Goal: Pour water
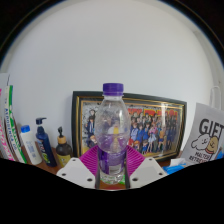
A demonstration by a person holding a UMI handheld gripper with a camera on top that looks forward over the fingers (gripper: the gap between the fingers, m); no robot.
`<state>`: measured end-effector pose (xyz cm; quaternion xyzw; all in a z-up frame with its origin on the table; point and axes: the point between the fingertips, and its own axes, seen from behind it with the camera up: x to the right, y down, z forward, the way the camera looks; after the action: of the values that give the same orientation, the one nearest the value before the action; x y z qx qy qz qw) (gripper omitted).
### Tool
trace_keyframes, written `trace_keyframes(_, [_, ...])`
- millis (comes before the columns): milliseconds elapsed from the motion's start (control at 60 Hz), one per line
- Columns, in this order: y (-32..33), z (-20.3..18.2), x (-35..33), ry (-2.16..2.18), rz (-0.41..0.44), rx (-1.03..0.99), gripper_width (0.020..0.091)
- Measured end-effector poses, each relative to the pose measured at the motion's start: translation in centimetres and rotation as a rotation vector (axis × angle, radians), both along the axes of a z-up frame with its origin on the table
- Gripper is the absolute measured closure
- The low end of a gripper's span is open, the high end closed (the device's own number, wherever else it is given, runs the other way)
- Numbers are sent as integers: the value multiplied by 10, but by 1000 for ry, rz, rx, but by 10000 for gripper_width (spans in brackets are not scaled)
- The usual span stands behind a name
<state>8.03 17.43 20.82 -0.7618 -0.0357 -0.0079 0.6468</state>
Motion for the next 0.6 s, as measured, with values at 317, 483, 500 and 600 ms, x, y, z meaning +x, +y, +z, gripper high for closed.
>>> trace_keyframes(317, [-5, -115, 18, -8, 15, -132, 765])
trace_keyframes(483, [-11, -121, 23, 41, -7, -102, 699])
trace_keyframes(500, [-11, -120, 23, 43, -7, -101, 693])
trace_keyframes(600, [-11, -122, 23, 44, -6, -121, 629])
